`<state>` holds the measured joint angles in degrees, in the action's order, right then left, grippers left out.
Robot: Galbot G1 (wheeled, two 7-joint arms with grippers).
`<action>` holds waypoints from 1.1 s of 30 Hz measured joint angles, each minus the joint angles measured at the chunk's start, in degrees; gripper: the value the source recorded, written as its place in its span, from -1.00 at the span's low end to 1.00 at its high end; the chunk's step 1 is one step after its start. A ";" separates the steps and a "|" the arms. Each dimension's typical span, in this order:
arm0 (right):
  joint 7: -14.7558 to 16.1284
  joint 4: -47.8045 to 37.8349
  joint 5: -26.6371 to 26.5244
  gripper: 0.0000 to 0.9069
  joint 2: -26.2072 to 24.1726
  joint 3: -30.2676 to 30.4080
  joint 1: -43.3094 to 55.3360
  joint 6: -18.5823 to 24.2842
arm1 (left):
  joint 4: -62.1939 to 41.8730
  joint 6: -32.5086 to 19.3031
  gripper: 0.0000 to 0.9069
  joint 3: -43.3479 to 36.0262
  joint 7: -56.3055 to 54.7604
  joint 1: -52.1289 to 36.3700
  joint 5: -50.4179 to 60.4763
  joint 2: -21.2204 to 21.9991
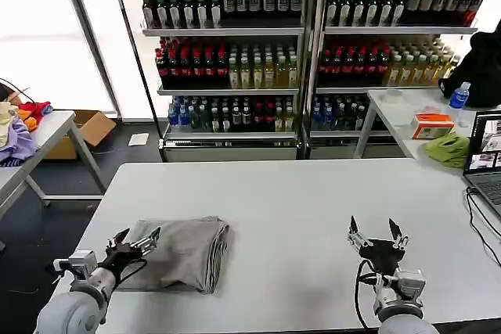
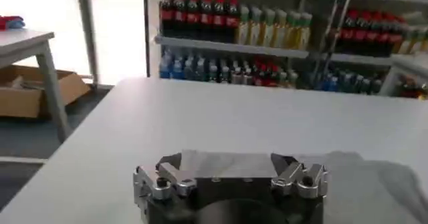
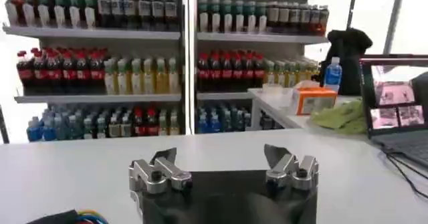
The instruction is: Fold and organize the clothes.
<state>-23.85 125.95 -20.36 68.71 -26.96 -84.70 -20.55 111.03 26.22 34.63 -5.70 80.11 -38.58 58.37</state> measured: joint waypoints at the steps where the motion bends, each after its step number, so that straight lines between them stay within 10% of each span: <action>1: 0.01 -0.13 0.00 1.00 -0.01 0.12 -0.03 0.04 | -0.58 -0.20 1.00 0.20 0.36 0.09 0.68 -0.03; 12: -0.04 -0.71 0.06 1.00 -0.02 0.47 0.21 0.26 | -4.34 -0.87 0.96 1.48 3.05 1.36 4.25 -0.30; 18: -0.11 -1.08 0.33 1.00 0.23 0.92 0.19 0.44 | -4.71 -0.19 -0.80 2.01 3.91 2.03 3.47 -0.18; 20: -0.13 -1.10 0.55 1.00 0.45 1.20 0.09 0.47 | -4.66 0.02 -0.96 2.23 4.14 2.24 2.82 -0.09; 33: -0.27 -1.05 0.81 1.00 0.53 1.05 -0.07 0.59 | -3.51 0.58 -1.00 1.77 5.85 2.90 -0.09 1.36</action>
<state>-24.12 124.89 -19.55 69.24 -25.92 -84.77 -19.96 107.52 26.80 36.40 0.16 83.00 -38.67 59.72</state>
